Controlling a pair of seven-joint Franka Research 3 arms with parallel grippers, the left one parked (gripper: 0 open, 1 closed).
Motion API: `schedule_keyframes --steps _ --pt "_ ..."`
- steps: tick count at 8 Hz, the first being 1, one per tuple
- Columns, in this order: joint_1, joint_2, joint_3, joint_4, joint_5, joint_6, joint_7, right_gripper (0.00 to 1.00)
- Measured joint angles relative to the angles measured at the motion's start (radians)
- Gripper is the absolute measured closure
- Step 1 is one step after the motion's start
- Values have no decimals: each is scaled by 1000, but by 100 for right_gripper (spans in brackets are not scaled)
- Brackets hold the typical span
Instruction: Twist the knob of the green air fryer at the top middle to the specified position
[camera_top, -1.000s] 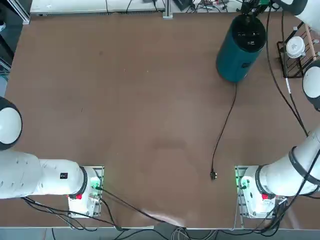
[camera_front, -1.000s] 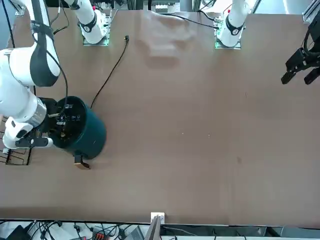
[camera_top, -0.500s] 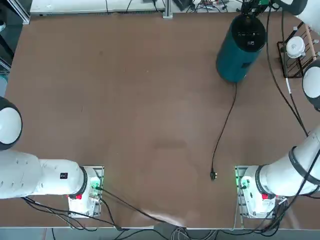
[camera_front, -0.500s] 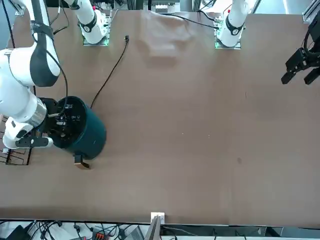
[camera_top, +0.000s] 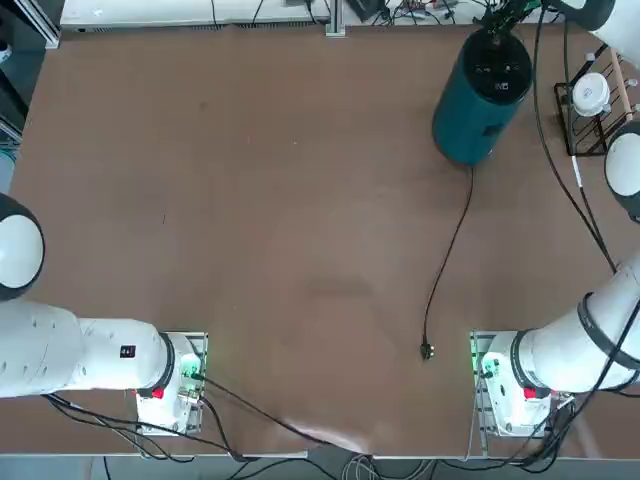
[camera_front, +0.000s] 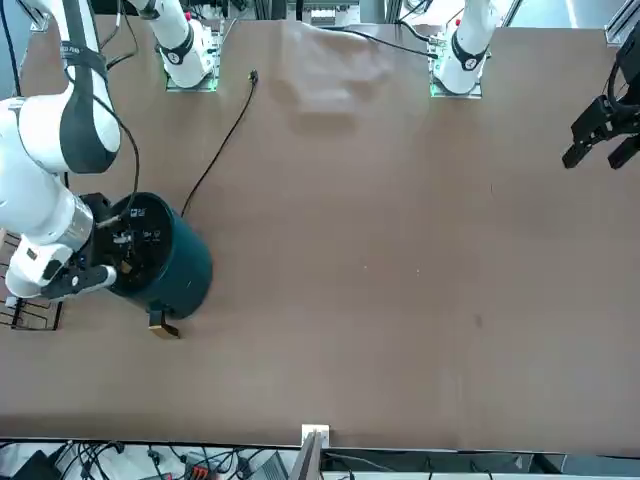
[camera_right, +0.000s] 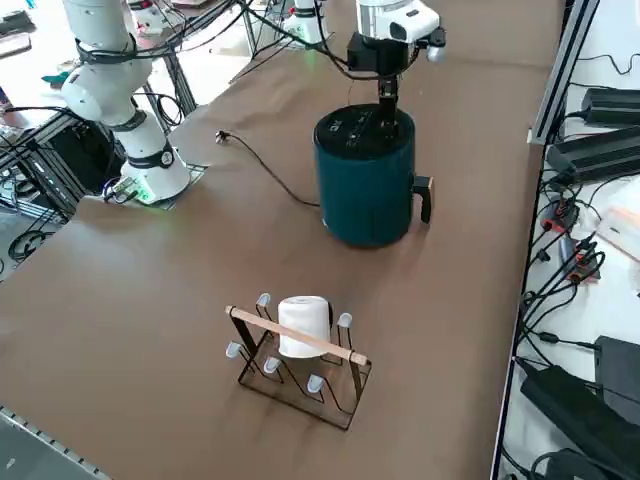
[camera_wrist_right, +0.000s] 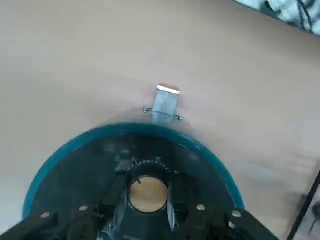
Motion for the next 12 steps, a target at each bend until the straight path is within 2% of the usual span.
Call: schedule_keyframes --steps 4,7,9,12 --pt "-1 2 -1 1 4 0 -389 53" --pt "-1 2 -1 1 3 0 -581 53" --pt "-2 2 -1 1 3 0 -667 53" --pt "-2 2 -1 1 4 0 -682 52"
